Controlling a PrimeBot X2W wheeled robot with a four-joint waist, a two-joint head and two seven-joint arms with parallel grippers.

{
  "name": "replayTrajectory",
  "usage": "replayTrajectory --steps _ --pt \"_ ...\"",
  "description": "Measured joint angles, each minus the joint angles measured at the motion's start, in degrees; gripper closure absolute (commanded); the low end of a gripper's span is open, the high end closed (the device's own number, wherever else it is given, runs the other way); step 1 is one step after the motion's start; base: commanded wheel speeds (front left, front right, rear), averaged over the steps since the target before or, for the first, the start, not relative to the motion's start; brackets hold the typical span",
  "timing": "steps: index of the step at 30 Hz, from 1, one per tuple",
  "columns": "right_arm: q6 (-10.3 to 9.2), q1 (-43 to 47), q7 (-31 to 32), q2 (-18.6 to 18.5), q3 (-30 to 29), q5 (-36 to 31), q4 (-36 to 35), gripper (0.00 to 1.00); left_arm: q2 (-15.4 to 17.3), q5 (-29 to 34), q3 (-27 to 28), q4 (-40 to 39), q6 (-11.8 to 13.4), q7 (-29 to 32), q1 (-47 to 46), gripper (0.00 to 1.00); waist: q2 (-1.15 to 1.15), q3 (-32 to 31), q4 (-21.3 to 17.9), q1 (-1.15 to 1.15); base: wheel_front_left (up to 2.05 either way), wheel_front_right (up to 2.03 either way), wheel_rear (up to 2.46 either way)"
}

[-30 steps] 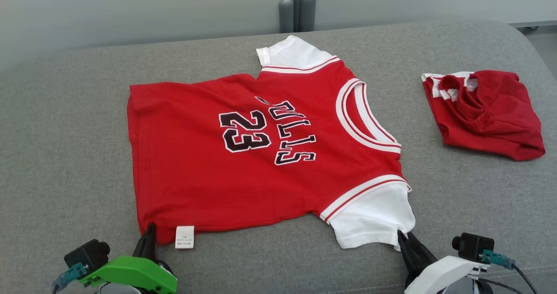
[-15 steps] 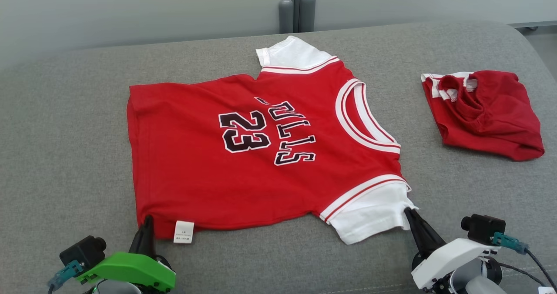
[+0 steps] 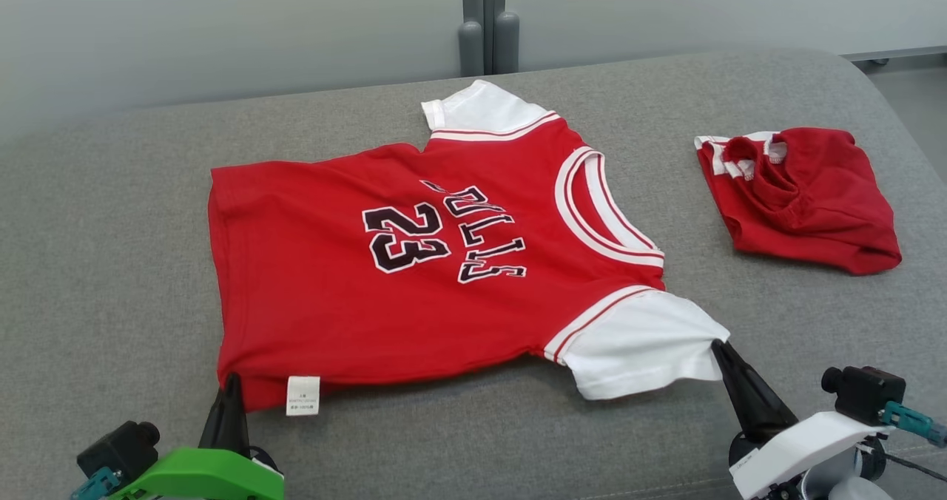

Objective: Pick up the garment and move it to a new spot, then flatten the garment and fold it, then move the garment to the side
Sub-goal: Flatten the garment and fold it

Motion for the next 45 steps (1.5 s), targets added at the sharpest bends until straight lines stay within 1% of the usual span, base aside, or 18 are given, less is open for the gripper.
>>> replayTrajectory --steps 4,8,12,16,22,26,29,32,36,37,38,39,42,45 --pt "0.00 1.0 -0.1 -1.5 -0.5 -0.1 -3.8 1.00 0.0 -0.3 0.9 -0.6 0.0 -0.5 1.3 1.00 0.00 -0.5 -0.3 0.00 0.00 0.00 0.00" --pt "0.01 1.4 -0.1 -4.2 -0.9 -1.1 -9.9 1.00 0.1 -0.4 1.9 -2.0 0.1 -0.8 2.7 1.00 0.00 -1.0 -0.5 0.00 0.00 0.00 0.00" --pt "0.07 2.6 -0.2 -7.2 -1.2 -2.3 -12.5 1.00 0.3 -0.6 3.4 -2.9 0.1 -1.4 4.1 1.00 0.00 -1.7 -0.8 0.00 0.00 0.00 0.00" --pt "0.08 6.3 -0.2 -9.0 -2.3 -2.2 -13.1 1.00 0.5 -0.6 3.6 -4.8 0.2 -1.5 5.6 1.00 0.00 -2.3 -1.2 0.00 0.00 0.00 0.00" --pt "0.08 10.3 0.6 -9.1 -2.3 -0.4 -12.8 1.00 0.5 -0.6 2.7 -6.1 0.4 -1.4 8.3 1.00 0.00 -2.5 -1.3 0.00 0.00 0.00 0.00" --pt "0.08 10.4 2.3 -9.1 -1.1 0.1 -11.4 1.00 0.5 -0.5 0.9 -6.1 0.4 -0.2 8.8 1.00 0.00 -2.6 -1.1 0.00 0.00 0.00 0.00" --pt "0.08 10.3 3.2 -9.0 -0.7 0.7 -10.1 1.00 0.9 0.3 -1.6 -5.6 0.6 1.5 8.7 1.00 0.00 -2.6 -0.8 0.00 0.00 0.00 0.00" --pt "0.07 8.2 5.2 -8.9 -0.6 1.0 -8.6 1.00 1.4 1.5 -3.7 -4.6 0.6 3.1 6.9 1.00 0.00 -2.4 0.1 0.00 0.00 0.00 0.00" --pt "0.07 2.3 8.1 -8.9 -0.3 1.1 -7.4 1.00 2.0 2.9 -4.0 -3.7 0.6 4.4 2.1 1.00 0.00 -1.7 0.7 0.00 0.00 0.00 0.00" --pt "0.07 2.3 8.1 -8.9 -0.3 1.1 -7.4 1.00 2.0 2.9 -4.0 -3.7 0.6 4.4 2.1 1.00 0.00 -1.7 0.7 0.00 0.00 0.00 0.00" --pt "0.07 -0.8 9.9 -8.9 -0.1 1.1 -6.3 1.00 2.2 3.3 -4.1 -3.0 0.6 5.3 -0.3 1.00 0.00 -1.1 0.9 0.00 0.00 0.00 0.00" --pt "0.07 -0.8 9.9 -8.9 -0.1 1.1 -6.3 1.00 2.2 3.3 -4.1 -3.0 0.6 5.3 -0.3 1.00 0.00 -1.1 0.9 0.00 0.00 0.00 0.00" --pt "0.07 -5.0 12.3 -8.8 -0.1 2.0 -4.2 1.00 2.3 3.8 -4.7 -1.4 0.7 6.7 -3.5 1.00 0.00 0.0 1.1 0.00 0.00 0.00 0.00" --pt "-0.16 -9.5 14.7 -8.3 -0.2 2.6 -2.2 1.00 2.2 4.3 -5.0 0.5 1.4 7.7 -6.9 1.00 0.00 1.5 1.3 0.00 0.00 0.00 0.00"
